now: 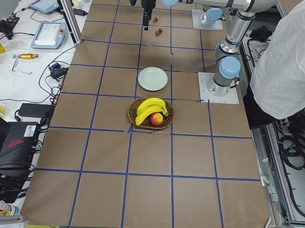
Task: Collect all strawberries into plate
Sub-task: 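Lower the right gripper onto the nearest strawberry and close on it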
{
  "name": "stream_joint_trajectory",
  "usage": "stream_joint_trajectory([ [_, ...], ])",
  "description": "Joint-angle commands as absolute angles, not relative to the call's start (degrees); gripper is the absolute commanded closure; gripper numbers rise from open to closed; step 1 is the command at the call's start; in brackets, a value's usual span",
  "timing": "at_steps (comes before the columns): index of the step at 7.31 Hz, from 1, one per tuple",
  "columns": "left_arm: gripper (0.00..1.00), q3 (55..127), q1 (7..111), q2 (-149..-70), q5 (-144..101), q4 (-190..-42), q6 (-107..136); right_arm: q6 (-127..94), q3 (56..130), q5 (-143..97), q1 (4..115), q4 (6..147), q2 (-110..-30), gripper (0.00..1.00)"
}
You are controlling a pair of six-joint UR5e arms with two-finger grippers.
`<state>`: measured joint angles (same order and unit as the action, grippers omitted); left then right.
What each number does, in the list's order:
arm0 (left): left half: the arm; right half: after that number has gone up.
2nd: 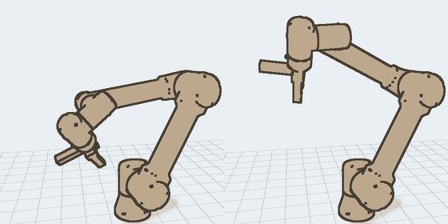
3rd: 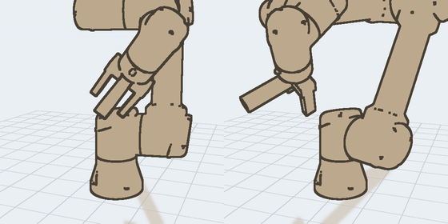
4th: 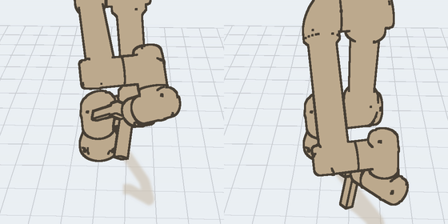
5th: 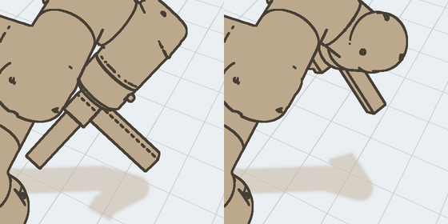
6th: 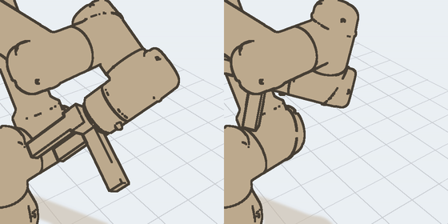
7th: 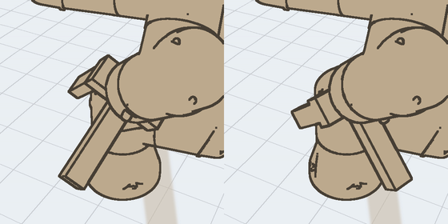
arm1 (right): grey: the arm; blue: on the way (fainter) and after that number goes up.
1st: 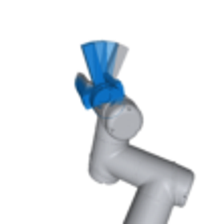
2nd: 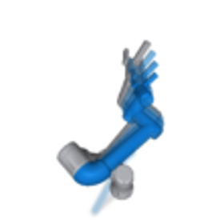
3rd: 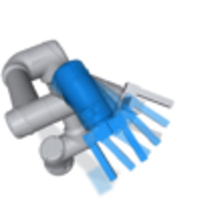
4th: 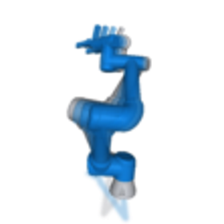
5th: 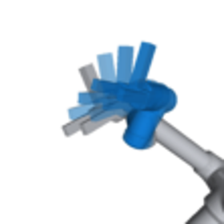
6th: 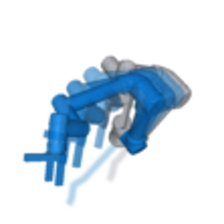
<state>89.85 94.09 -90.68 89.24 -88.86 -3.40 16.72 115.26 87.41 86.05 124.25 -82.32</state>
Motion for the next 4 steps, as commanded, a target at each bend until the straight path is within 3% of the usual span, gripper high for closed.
stream_joint_trajectory([
  [1, 0.0, 90.3, 94.2, -90.9, 89.4, -88.9, -3.3, 17.8, 124.2, 88.0, 84.4, 136.5, -78.8, 0.0],
  [4, 0.0, 91.4, 94.5, -90.5, 89.2, -88.8, -3.3, 8.7, 124.5, 87.2, 80.1, 135.0, -78.6, 0.0],
])
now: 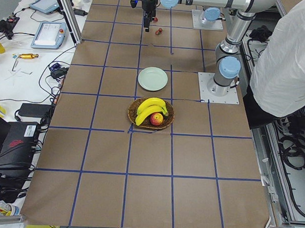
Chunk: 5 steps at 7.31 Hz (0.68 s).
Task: Collect all strawberries into plate
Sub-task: 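Lower the right gripper onto the nearest strawberry and close on it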
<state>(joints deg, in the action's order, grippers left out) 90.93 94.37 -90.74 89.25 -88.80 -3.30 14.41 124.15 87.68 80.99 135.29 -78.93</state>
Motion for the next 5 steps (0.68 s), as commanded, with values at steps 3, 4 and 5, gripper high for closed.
stream_joint_trajectory([
  [3, 0.0, 91.3, 94.5, -90.5, 89.2, -88.8, -3.4, 5.9, 125.9, 88.0, 80.1, 135.0, -77.9, 0.06],
  [4, 0.0, 91.3, 94.5, -90.5, 89.2, -88.6, -3.4, 6.4, 126.6, 87.9, 80.1, 135.1, -77.7, 0.15],
  [5, 0.0, 91.1, 94.5, -90.5, 89.2, -88.5, -3.5, 6.7, 126.6, 87.9, 80.1, 135.0, -77.3, 0.26],
])
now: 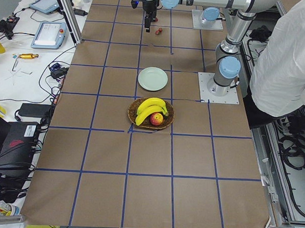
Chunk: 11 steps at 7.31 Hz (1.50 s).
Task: Collect all strawberries into plate
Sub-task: 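Lower the right gripper onto the nearest strawberry and close on it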
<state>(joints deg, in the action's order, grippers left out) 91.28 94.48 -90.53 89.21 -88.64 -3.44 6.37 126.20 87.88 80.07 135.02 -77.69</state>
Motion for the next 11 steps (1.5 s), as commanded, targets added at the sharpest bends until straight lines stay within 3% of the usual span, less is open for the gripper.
stream_joint_trajectory([
  [1, 0.0, 91.2, 94.5, -90.5, 89.3, -88.5, -3.6, 6.5, 126.5, 87.9, 80.1, 135.0, -77.3, 0.5],
  [2, 0.0, 91.1, 94.5, -90.5, 89.3, -88.4, -3.6, 6.4, 126.3, 88.4, 80.1, 135.0, -77.3, 0.81],
  [3, 0.0, 91.1, 94.5, -90.5, 89.3, -88.4, -3.7, 6.5, 126.2, 88.8, 80.2, 135.0, -77.3, 0.97],
  [5, 0.0, 91.2, 94.5, -90.5, 89.3, -88.3, -3.8, 5.5, 124.5, 89.2, 82.2, 135.4, -77.6, 1.0],
  [8, 0.0, 91.2, 94.5, -90.4, 89.3, -88.3, -3.8, -15.2, 114.6, 88.5, 102.1, 131.8, -74.4, 1.0],
  [11, 0.0, 91.0, 94.5, -90.3, 89.4, -88.2, -4.1, -26.7, 111.0, 88.7, 115.4, 132.5, -69.6, 1.0],
])
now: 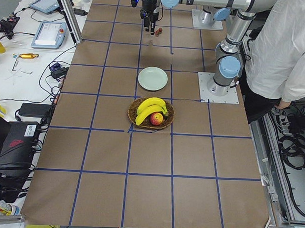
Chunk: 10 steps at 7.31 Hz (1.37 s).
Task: Collect all strawberries into plate
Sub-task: 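Carry the strawberry toward the plate with the right gripper and release it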
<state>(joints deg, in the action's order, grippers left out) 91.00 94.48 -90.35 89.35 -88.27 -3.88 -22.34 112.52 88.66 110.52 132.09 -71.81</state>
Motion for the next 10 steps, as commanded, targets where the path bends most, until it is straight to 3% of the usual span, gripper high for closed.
stream_joint_trajectory([
  [1, 0.0, 91.0, 94.5, -90.1, 89.4, -88.2, -4.2, -27.2, 110.7, 88.6, 116.7, 132.6, -68.2, 1.0],
  [2, 0.0, 91.2, 94.5, -90.0, 89.4, -88.2, -4.2, -27.2, 110.5, 88.4, 116.9, 132.9, -68.1, 0.89],
  [3, 0.0, 91.2, 94.5, -90.0, 89.4, -88.2, -4.2, -27.2, 110.5, 87.9, 116.9, 134.8, -68.0, 0.36],
  [4, 0.0, 91.2, 94.5, -90.0, 89.4, -88.2, -4.1, -27.2, 110.5, 84.5, 116.9, 136.7, -68.1, 0.15],
  [5, 0.0, 91.3, 94.5, -89.9, 89.4, -88.2, -4.2, -27.2, 110.6, 80.9, 116.9, 136.8, -68.1, 0.0],
  [10, 0.0, 91.3, 94.5, -89.9, 89.5, -88.2, -4.2, -26.2, 110.7, 88.0, 115.1, 135.8, -69.3, 0.0],
])
